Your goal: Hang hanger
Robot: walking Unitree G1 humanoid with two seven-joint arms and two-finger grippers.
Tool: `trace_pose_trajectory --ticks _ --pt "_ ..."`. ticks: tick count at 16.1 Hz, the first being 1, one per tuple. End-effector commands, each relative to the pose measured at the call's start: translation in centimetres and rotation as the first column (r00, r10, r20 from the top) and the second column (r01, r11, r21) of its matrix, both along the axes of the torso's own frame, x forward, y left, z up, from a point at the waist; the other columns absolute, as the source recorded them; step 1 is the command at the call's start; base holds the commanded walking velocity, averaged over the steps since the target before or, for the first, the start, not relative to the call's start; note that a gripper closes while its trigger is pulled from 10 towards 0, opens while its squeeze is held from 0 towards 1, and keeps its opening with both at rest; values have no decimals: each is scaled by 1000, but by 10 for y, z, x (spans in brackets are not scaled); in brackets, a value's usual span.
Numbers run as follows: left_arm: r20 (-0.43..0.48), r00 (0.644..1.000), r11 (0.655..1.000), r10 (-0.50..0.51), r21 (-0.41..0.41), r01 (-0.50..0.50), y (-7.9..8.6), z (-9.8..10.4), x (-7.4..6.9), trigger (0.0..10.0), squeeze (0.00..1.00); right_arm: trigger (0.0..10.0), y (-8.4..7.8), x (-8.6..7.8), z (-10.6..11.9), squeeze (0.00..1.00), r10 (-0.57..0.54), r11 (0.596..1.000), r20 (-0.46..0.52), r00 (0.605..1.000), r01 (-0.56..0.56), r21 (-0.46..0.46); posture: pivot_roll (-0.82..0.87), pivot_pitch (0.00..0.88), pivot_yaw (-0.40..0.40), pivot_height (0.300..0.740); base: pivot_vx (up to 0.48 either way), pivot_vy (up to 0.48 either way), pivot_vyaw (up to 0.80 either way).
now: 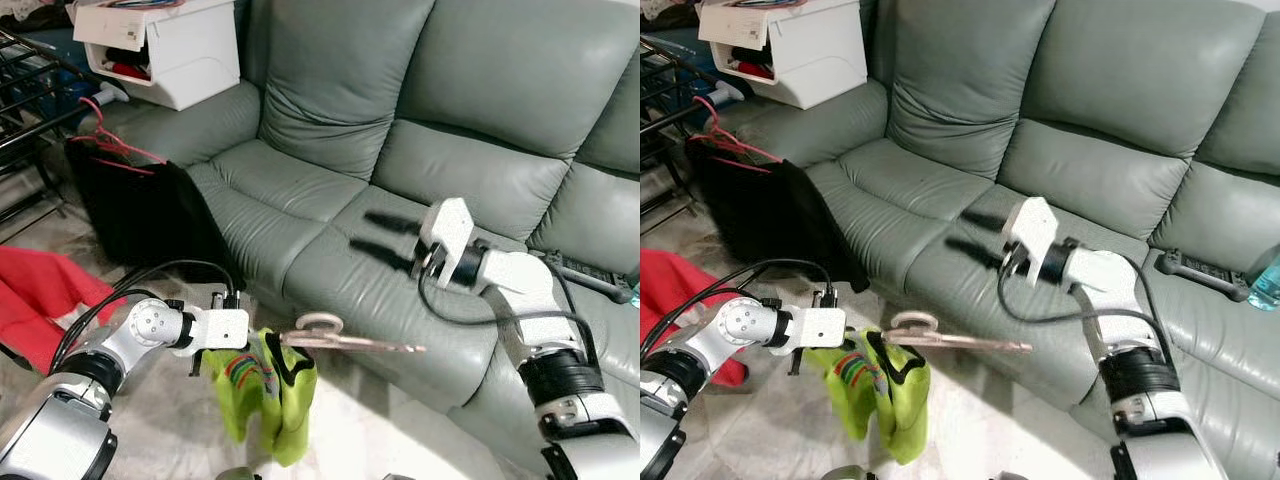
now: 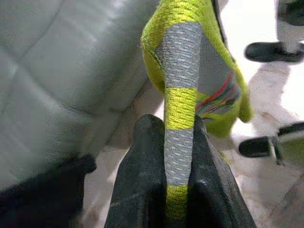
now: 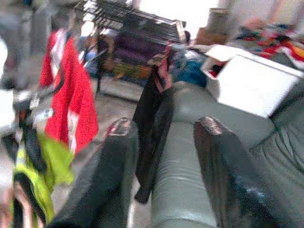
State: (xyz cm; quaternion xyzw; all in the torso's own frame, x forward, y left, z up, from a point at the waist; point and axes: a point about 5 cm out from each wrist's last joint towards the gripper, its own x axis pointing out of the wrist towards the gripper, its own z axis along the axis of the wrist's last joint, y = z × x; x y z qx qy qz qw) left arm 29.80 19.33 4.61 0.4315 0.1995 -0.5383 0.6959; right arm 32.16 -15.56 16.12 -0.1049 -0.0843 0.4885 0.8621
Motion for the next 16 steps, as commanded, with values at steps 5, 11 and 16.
trace_pose_trajectory --ticks 5,11,16 --pt "-39 883 849 468 -256 -462 8 14 28 0 0 10000 5 -32 -12 1000 93 991 -196 976 -71 115 -72 0 32 740 0 0 0" --pt "16 960 862 278 -445 -242 -15 60 38 0 0 10000 -1 -39 -41 1000 -5 997 -304 953 26 66 -60 0 35 740 0 0 0" --pt "22 992 872 127 -480 -101 -18 91 28 0 0 10000 -8 -34 -58 675 -148 986 -304 941 165 30 -51 0 35 740 0 0 0"
